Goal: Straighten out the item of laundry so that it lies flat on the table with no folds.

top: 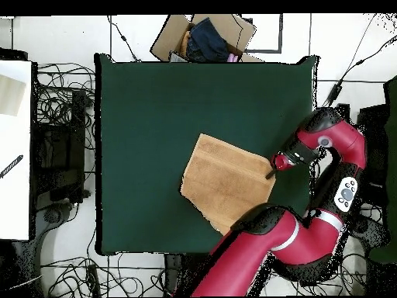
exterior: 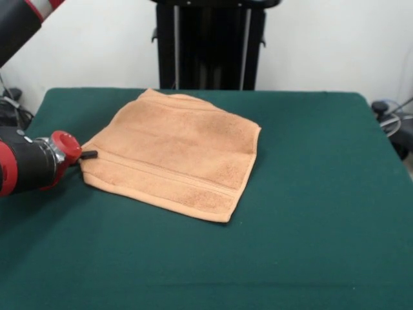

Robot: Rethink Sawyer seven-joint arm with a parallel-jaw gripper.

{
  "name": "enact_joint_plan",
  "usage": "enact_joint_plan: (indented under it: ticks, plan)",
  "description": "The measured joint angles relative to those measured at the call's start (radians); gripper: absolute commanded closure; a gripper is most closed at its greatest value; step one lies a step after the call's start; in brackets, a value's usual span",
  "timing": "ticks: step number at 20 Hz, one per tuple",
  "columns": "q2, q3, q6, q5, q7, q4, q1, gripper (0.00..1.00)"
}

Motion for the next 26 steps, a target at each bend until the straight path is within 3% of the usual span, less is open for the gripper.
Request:
enact_joint_plan:
  ticks: [15, 26]
  plan:
    - [-0.018, 0.22, 0.085, -0.229, -0.06, -0.034, -0.027, 1.0]
    - [-0.046, 0.476, 0.166, -0.492, -0.128, -0.034, -0.079, 1.0]
